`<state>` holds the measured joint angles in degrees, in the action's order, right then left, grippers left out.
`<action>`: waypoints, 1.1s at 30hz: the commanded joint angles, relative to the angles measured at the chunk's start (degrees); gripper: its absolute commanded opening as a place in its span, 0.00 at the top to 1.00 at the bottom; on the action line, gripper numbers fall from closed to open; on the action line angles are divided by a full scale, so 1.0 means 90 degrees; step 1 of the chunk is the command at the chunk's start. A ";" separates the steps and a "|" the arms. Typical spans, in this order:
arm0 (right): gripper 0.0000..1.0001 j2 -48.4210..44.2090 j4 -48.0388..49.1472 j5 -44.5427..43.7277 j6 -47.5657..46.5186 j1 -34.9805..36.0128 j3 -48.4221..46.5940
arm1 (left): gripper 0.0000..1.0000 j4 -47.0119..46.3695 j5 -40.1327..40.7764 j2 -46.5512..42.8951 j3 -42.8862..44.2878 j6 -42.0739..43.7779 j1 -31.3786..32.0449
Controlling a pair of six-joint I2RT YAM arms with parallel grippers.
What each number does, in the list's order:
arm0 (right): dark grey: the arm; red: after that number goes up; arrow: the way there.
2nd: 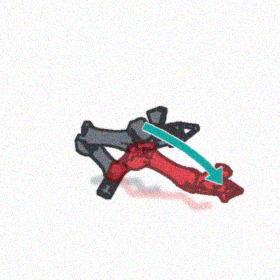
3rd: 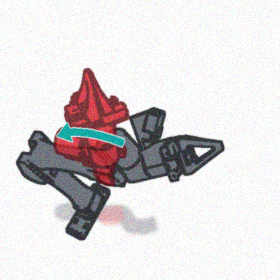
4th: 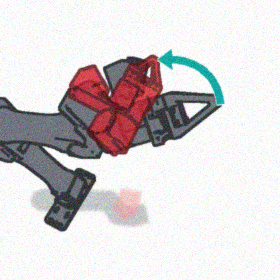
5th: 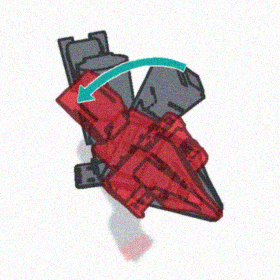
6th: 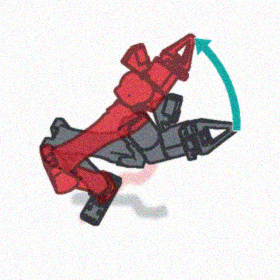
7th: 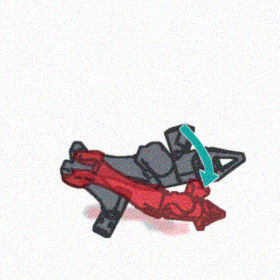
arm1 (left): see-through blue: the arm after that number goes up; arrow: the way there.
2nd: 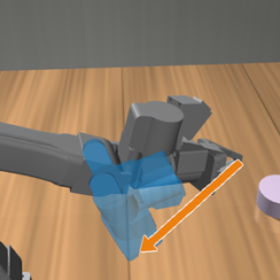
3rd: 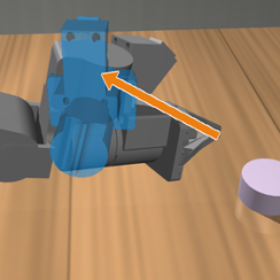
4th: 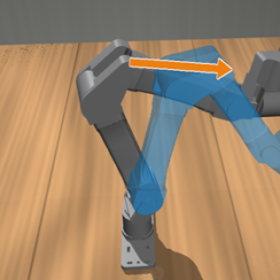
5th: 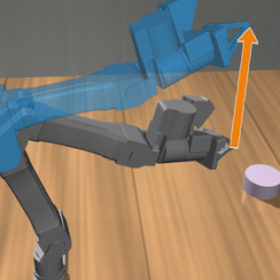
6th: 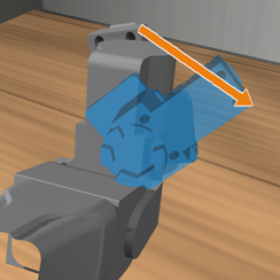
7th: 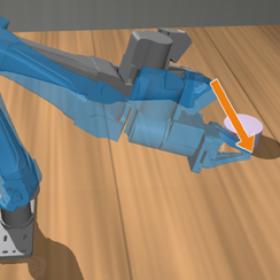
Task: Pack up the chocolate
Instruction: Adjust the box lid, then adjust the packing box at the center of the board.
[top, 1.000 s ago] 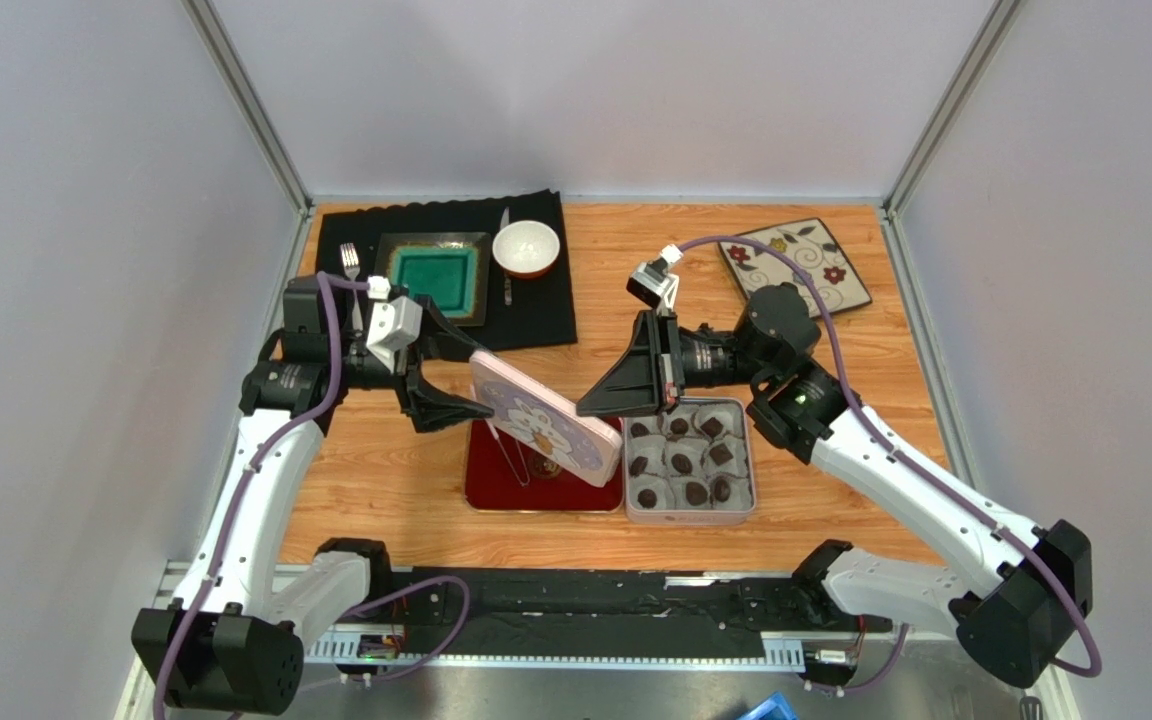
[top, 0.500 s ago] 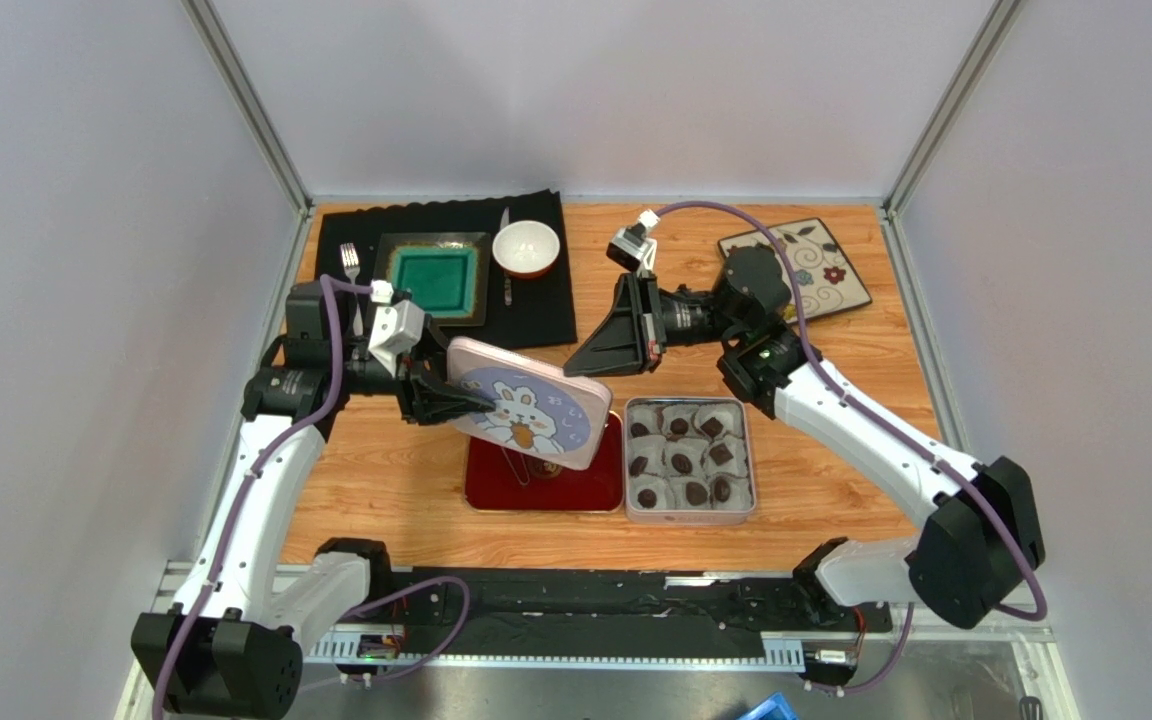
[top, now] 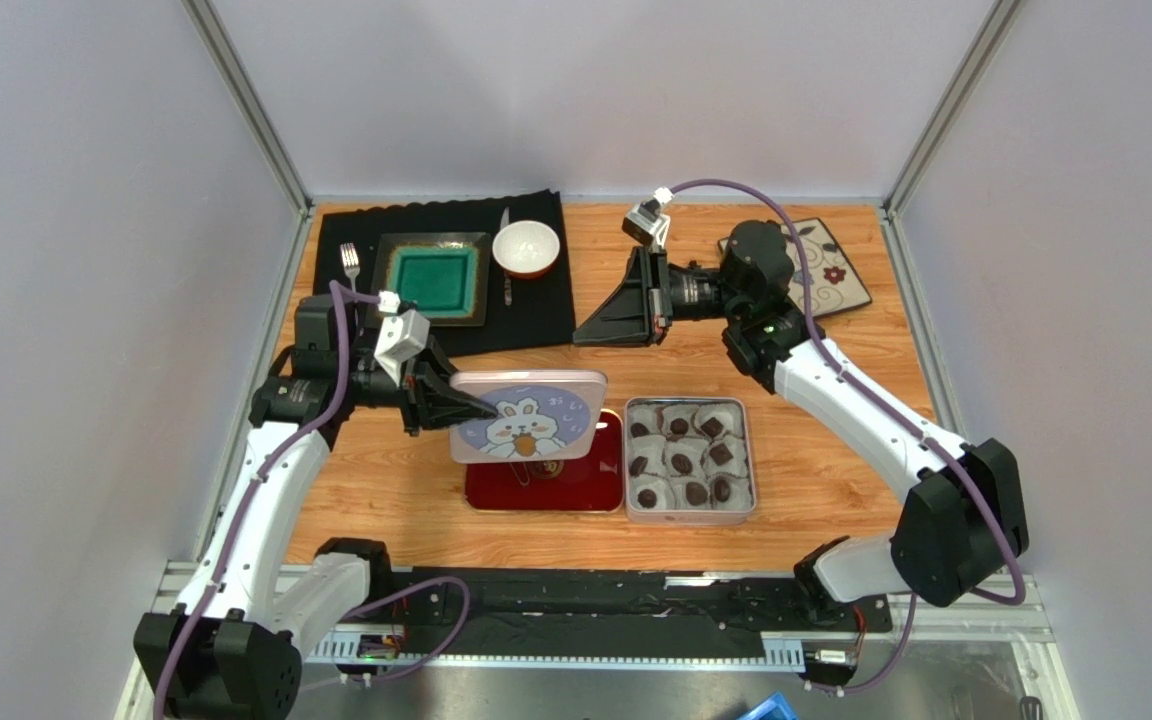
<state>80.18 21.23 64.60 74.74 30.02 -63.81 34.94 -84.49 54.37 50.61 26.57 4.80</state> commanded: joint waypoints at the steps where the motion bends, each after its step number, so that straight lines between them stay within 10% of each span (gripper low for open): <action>1: 0.72 -0.0188 -0.1067 0.0098 -0.0929 -0.0103 -0.0614 | 1.00 -0.0044 -0.1853 0.0052 -0.0115 -0.0110 0.0023; 8: 0.44 -0.0686 -0.7158 -0.2785 -0.4854 -0.1489 -0.1688 | 1.00 0.0879 -0.1853 0.1115 0.0574 0.0061 0.0014; 11: 0.66 -0.1026 -0.8742 -0.6073 -0.5306 -0.1587 -0.1436 | 1.00 0.2570 -0.1853 0.1751 0.1258 0.1214 0.0023; 12: 0.97 -0.1115 -0.8910 -0.6557 -0.5171 -0.1588 -0.1319 | 1.00 0.2776 -0.1862 0.1974 0.1377 0.1257 0.0033; 13: 1.00 -0.1232 -0.9038 -0.6978 -0.5044 -0.1597 -0.1163 | 1.00 0.2962 -0.1853 0.2054 0.1475 0.1218 0.0082; 22: 1.00 -0.2004 -1.0552 -0.9061 -0.4369 -0.1588 0.0223 | 1.00 0.3782 -0.1853 0.2933 0.2121 0.0836 0.0229; 33: 1.00 -0.1742 -0.9646 -0.8575 -0.3745 -0.1588 0.1377 | 1.00 0.3852 -0.1853 0.2797 0.2404 0.0867 0.0229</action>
<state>61.28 -71.50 -13.34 37.63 15.51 -51.48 68.34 -83.72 81.10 69.58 34.17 6.63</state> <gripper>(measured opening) 0.005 0.226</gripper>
